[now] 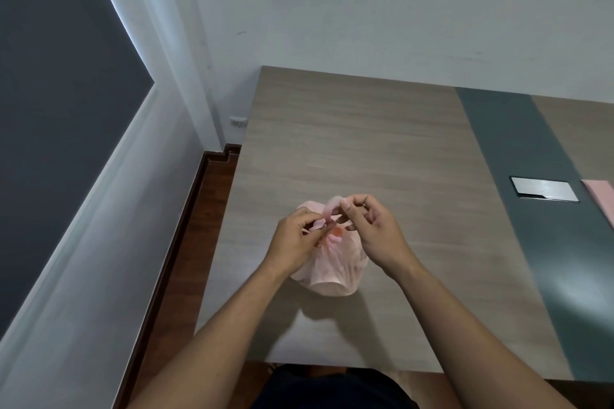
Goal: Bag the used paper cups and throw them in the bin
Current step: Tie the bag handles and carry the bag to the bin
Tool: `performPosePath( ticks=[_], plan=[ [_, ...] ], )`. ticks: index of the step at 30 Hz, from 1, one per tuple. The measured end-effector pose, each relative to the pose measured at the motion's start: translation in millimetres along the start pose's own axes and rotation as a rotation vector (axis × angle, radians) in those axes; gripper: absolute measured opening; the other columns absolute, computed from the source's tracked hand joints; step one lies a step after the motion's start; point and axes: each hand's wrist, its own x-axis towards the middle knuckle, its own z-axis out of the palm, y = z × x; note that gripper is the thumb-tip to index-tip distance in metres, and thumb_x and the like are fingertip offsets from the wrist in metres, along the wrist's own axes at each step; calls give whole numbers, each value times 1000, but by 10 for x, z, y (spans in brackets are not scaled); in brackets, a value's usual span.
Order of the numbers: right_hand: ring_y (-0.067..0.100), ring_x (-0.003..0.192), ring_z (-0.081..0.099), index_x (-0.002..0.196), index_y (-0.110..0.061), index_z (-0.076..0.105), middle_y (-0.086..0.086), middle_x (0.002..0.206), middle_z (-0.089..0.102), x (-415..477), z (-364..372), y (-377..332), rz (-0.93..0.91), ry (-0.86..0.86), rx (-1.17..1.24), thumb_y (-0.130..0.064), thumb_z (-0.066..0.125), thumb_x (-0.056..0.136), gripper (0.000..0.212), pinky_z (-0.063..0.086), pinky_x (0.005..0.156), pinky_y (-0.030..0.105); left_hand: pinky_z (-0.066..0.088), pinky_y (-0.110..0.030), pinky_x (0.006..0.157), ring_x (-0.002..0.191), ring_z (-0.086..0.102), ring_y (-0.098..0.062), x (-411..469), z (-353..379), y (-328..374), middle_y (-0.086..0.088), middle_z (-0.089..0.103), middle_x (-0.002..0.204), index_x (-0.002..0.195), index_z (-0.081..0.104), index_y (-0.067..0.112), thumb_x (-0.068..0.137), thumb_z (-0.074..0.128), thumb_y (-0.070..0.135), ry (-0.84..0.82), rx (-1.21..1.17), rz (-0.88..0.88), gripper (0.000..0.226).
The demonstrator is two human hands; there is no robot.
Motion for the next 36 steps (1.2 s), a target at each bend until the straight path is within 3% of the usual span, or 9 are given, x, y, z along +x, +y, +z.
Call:
performPosePath(
  ticks=[4,6,11,15,23,26,28,31,36],
  plan=[
    [1,100,69,134,-27,73,-7,128,75,-46,-66,73,26,-89,-187,-32,82,97,38,57,92,19,62,-44,78,84,72,-16,-8,36,28,1,74,92,96,84,17,101,77,31,-4,12,-27,16],
    [-7,97,67,123,-32,82,-12,125,74,-64,-82,111,48,-105,-276,-34,81,96,27,51,90,14,62,-40,80,85,73,-16,-18,57,36,2,75,94,96,84,19,101,76,29,-50,38,-25,14],
    [7,107,77,104,-18,83,-8,112,83,-50,-151,259,134,65,-151,-32,66,108,23,59,99,31,58,-14,72,87,79,-8,-109,54,39,7,82,107,111,84,17,94,85,23,-53,-118,-148,19],
    [21,112,79,106,-5,77,2,111,85,-43,-223,488,281,144,-40,-21,54,114,30,58,110,48,56,-16,66,77,81,-7,-173,-37,-181,-1,84,86,89,83,8,95,84,18,52,-29,-243,12],
    [25,95,72,100,-3,77,2,85,81,-144,-182,635,493,211,28,-18,48,116,36,59,85,41,58,-18,63,67,79,-4,-248,-163,-345,1,82,86,91,84,15,97,82,17,62,94,-321,7],
    [27,109,77,102,-6,76,2,100,84,-198,-136,519,397,185,-92,-23,50,114,34,61,98,50,56,-14,62,71,79,-6,-255,-161,-384,-3,79,95,91,80,17,101,77,23,98,123,-298,12],
    [14,105,78,100,-2,70,-2,101,84,-255,-119,354,272,124,-131,-21,50,114,31,64,90,34,60,-16,68,79,78,-8,-255,-153,-317,1,75,101,96,76,25,105,70,34,117,140,-270,14],
    [9,101,79,97,5,61,9,105,85,-325,-41,70,162,-6,-34,-8,43,114,28,55,77,14,66,-34,84,95,77,-13,-263,-128,-138,5,77,105,103,67,32,109,57,50,78,5,-242,22],
    [23,79,60,91,-11,55,11,83,74,-221,69,32,142,2,68,-19,43,114,27,45,69,29,64,-44,96,96,79,-24,-194,-4,92,-17,82,110,132,55,16,91,85,41,134,-656,-363,56]
  ],
)
